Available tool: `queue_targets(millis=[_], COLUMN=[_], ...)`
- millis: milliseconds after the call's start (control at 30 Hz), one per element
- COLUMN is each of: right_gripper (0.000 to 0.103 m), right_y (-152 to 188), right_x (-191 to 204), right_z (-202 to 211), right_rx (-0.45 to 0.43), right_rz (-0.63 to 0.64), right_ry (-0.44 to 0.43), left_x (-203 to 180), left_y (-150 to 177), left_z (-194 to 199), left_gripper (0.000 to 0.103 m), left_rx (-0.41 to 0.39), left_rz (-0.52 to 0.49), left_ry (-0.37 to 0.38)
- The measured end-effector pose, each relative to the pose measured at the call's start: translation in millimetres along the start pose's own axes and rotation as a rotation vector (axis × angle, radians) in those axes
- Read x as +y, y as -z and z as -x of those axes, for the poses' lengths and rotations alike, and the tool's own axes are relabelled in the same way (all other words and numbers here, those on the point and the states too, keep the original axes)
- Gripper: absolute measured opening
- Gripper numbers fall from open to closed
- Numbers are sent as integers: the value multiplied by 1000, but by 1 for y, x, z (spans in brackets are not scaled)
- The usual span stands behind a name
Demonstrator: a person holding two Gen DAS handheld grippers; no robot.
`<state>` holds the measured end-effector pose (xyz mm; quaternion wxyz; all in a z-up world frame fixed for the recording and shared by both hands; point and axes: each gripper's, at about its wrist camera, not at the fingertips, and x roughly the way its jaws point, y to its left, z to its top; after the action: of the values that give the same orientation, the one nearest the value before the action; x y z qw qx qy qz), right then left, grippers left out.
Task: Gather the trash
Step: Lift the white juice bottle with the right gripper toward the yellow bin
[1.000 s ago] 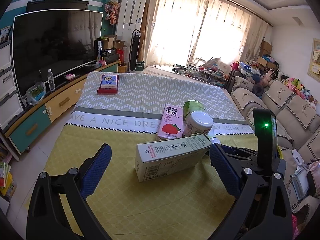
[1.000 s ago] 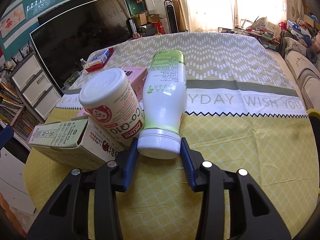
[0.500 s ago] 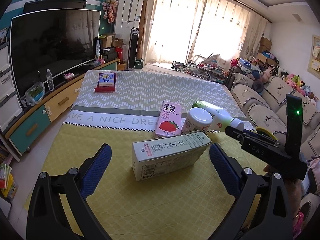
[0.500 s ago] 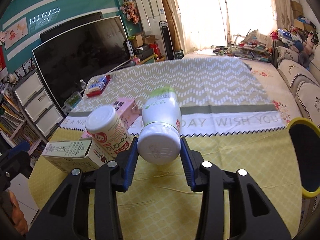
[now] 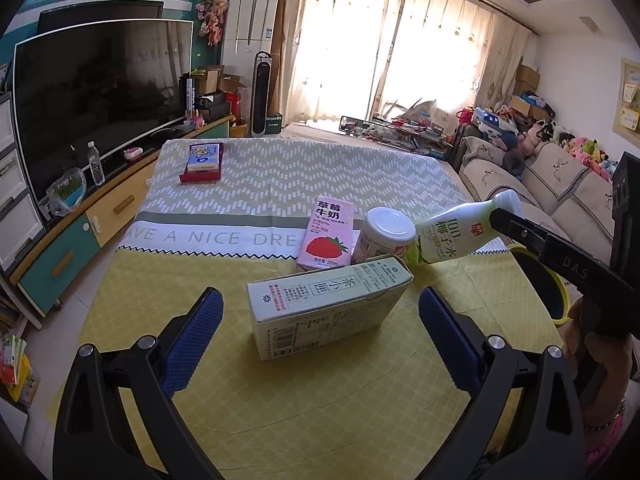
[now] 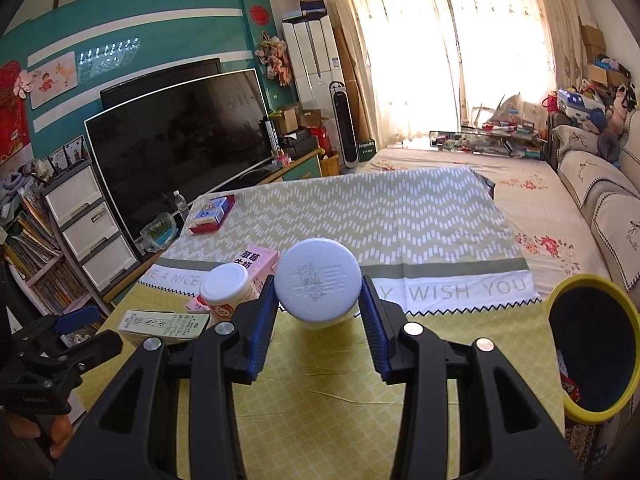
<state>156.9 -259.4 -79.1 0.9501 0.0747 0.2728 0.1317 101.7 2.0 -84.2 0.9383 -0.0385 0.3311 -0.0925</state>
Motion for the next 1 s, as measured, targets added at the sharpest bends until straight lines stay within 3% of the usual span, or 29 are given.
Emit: queue_targets(millis=[1000], right_gripper=[39], right_y=[-14], right_x=[-31], right_z=[46], right_rx=[-75], right_rz=[-41], right_ry=[-36], left_x=[-19], left_y=[0], left_z=[-9], left_gripper=[97], left_rx=[21], left_rz=[-39], left_ry=[17])
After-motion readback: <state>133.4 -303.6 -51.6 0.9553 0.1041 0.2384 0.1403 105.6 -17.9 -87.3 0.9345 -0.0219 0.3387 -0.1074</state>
